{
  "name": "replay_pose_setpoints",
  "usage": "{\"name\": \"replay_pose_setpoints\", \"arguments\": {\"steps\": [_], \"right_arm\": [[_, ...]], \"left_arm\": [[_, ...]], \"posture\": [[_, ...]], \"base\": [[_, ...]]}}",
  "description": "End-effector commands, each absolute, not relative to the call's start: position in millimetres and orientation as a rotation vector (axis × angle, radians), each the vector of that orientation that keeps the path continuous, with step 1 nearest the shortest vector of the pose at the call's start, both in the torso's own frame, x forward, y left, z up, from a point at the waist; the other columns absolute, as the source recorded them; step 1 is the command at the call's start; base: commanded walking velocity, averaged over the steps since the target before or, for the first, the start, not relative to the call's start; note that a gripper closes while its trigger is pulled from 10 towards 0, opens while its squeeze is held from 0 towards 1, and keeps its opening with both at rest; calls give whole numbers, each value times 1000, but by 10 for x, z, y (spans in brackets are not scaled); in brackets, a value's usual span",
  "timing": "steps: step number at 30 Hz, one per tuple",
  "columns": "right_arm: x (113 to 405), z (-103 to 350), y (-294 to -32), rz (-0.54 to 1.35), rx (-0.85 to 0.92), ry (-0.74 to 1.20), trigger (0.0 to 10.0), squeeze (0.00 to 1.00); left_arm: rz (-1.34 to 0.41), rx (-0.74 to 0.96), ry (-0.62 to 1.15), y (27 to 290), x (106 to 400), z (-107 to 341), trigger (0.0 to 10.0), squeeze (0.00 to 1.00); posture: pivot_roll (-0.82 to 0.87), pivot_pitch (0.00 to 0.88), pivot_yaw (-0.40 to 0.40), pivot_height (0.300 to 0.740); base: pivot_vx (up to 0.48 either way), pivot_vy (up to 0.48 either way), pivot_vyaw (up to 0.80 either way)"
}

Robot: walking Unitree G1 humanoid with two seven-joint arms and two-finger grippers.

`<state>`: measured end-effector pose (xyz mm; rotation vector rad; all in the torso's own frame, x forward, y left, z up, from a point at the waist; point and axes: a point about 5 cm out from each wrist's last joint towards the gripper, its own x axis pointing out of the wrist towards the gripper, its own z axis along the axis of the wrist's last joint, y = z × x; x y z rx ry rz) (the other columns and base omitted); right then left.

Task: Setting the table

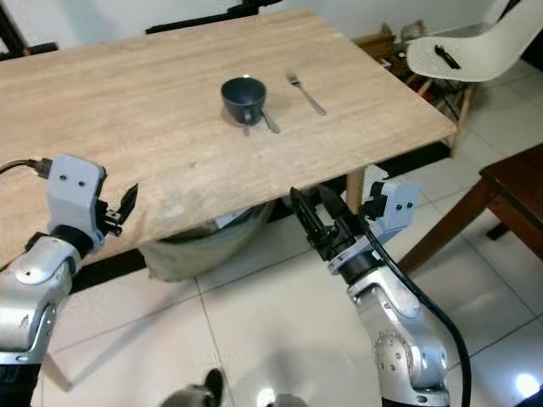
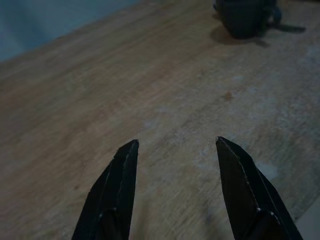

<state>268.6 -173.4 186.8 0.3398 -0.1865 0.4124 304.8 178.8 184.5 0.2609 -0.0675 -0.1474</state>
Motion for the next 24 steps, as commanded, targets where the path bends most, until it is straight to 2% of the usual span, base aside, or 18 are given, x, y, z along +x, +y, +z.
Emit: {"name": "replay_pose_setpoints", "arguments": {"steps": [1,12,24], "right_arm": [[2674,1819,-1719,417,349,-163,10000,0],[2688,1816,-1722,415,339,-164,10000,0],[2713,1812,-1754,379,341,-165,10000,0]], "left_arm": [[-132,267,-37,1838,3043,1791,10000,31],[-94,291,-16,1854,3072,1759,10000,27],[-49,305,-11,1859,3119,1755,10000,24]], "posture": [[-84,58,62,740],[-83,48,58,740],[-84,49,58,740]], "base": [[0,0,769],[0,0,760],[0,0,0]]}}
